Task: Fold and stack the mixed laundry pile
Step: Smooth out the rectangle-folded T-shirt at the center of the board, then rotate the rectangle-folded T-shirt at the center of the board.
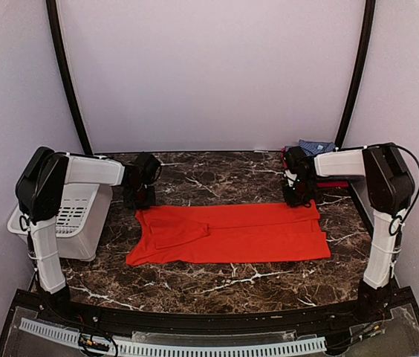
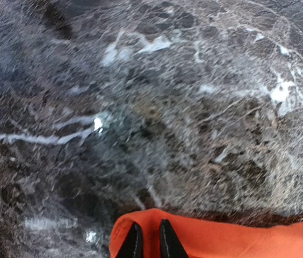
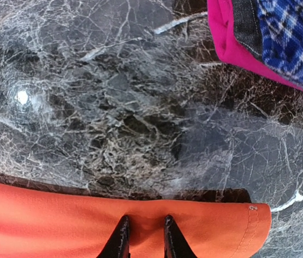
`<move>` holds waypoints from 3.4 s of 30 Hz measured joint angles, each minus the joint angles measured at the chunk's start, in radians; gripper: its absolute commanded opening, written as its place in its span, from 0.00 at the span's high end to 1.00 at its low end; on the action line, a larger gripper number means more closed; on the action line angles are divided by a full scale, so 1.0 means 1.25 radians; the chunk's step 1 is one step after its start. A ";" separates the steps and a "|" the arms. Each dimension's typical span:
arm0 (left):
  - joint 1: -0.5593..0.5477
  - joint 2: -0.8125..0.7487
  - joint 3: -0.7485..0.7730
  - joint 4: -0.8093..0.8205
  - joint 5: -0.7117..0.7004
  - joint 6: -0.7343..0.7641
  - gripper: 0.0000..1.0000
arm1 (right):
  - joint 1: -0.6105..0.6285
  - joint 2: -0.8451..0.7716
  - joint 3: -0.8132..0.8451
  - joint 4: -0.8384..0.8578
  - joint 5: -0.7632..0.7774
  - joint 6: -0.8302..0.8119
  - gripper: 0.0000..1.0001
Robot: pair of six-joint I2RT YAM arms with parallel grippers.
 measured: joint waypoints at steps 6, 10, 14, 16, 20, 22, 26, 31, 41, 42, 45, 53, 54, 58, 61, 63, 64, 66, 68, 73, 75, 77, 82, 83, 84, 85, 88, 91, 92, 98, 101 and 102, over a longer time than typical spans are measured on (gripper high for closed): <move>0.000 0.052 0.120 -0.016 -0.007 0.060 0.76 | 0.000 -0.014 -0.012 -0.020 0.005 0.004 0.78; -0.008 0.013 0.140 -0.036 -0.013 0.089 0.52 | 0.000 -0.028 -0.022 -0.045 0.008 0.009 0.75; -0.033 -0.116 0.053 -0.040 0.012 0.097 0.47 | 0.000 -0.056 -0.027 -0.077 -0.005 0.013 0.72; -0.044 -0.207 -0.024 -0.036 0.049 0.095 0.48 | 0.001 -0.084 -0.027 -0.081 -0.025 0.012 0.71; -0.051 -0.332 -0.139 -0.038 0.133 0.096 0.54 | 0.011 -0.178 -0.028 -0.076 -0.084 0.003 0.69; -0.050 -0.345 -0.167 -0.055 0.172 0.100 0.56 | 0.028 -0.220 -0.029 -0.061 -0.129 -0.002 0.69; -0.050 -0.343 -0.219 -0.081 0.240 0.109 0.58 | 0.096 -0.258 -0.030 -0.005 -0.233 -0.013 0.69; -0.050 -0.332 -0.267 -0.104 0.313 0.120 0.60 | 0.216 -0.249 -0.034 0.072 -0.346 -0.021 0.69; -0.050 -0.259 -0.289 -0.087 0.353 0.121 0.76 | 0.387 -0.128 -0.031 0.269 -0.434 -0.055 0.71; -0.050 -0.256 -0.289 -0.085 0.354 0.120 0.77 | 0.411 -0.104 -0.024 0.286 -0.432 -0.069 0.72; -0.050 -0.252 -0.289 -0.076 0.356 0.116 0.78 | 0.476 -0.035 0.015 0.317 -0.410 -0.119 0.74; -0.040 -0.252 -0.304 -0.044 0.382 0.101 0.80 | 0.605 0.130 0.197 0.381 -0.331 -0.255 0.78; -0.037 -0.252 -0.305 -0.041 0.387 0.099 0.80 | 0.614 0.150 0.219 0.388 -0.323 -0.267 0.78; -0.027 -0.252 -0.306 -0.030 0.401 0.095 0.80 | 0.637 0.205 0.270 0.399 -0.296 -0.296 0.78; -0.023 -0.252 -0.306 -0.024 0.409 0.092 0.80 | 0.638 0.227 0.273 0.404 -0.280 -0.305 0.76; -0.022 -0.252 -0.306 -0.022 0.414 0.091 0.80 | 0.638 0.237 0.273 0.407 -0.267 -0.309 0.76; -0.022 -0.252 -0.307 -0.020 0.416 0.089 0.80 | 0.638 0.240 0.273 0.410 -0.260 -0.312 0.75; -0.022 -0.252 -0.309 -0.016 0.418 0.089 0.80 | 0.637 0.245 0.273 0.416 -0.246 -0.318 0.74; -0.022 -0.252 -0.311 -0.013 0.420 0.088 0.80 | 0.637 0.251 0.273 0.419 -0.234 -0.321 0.74; -0.021 -0.252 -0.313 -0.008 0.424 0.086 0.80 | 0.637 0.282 0.286 0.419 -0.209 -0.326 0.70; -0.021 -0.251 -0.315 -0.007 0.423 0.086 0.80 | 0.637 0.288 0.288 0.421 -0.204 -0.328 0.72; -0.020 -0.251 -0.315 -0.006 0.424 0.086 0.80 | 0.637 0.288 0.290 0.421 -0.198 -0.334 0.80; -0.020 -0.251 -0.315 -0.006 0.423 0.085 0.88 | 0.638 0.288 0.292 0.421 -0.175 -0.349 1.00; -0.019 -0.251 -0.315 -0.006 0.423 0.085 0.89 | 0.638 0.288 0.292 0.422 -0.163 -0.351 1.00; -0.018 -0.251 -0.315 -0.007 0.422 0.085 0.92 | 0.639 0.287 0.292 0.424 -0.154 -0.354 1.00; -0.017 -0.251 -0.315 -0.006 0.422 0.085 0.93 | 0.639 0.286 0.290 0.427 -0.144 -0.356 1.00; -0.015 -0.250 -0.315 -0.006 0.421 0.084 0.96 | 0.642 0.266 0.262 0.435 -0.127 -0.360 1.00; -0.014 -0.247 -0.313 -0.006 0.419 0.084 0.98 | 0.643 0.227 0.226 0.446 -0.118 -0.360 1.00; -0.014 -0.245 -0.311 -0.007 0.418 0.083 0.98 | 0.643 0.212 0.216 0.451 -0.115 -0.360 1.00; -0.009 -0.232 -0.282 -0.013 0.405 0.084 1.00 | 0.643 0.134 0.188 0.501 -0.097 -0.359 1.00; -0.005 -0.232 -0.264 -0.021 0.393 0.086 1.00 | 0.643 0.125 0.185 0.517 -0.096 -0.357 1.00; -0.003 -0.232 -0.256 -0.026 0.389 0.087 1.00 | 0.643 0.125 0.181 0.520 -0.095 -0.356 1.00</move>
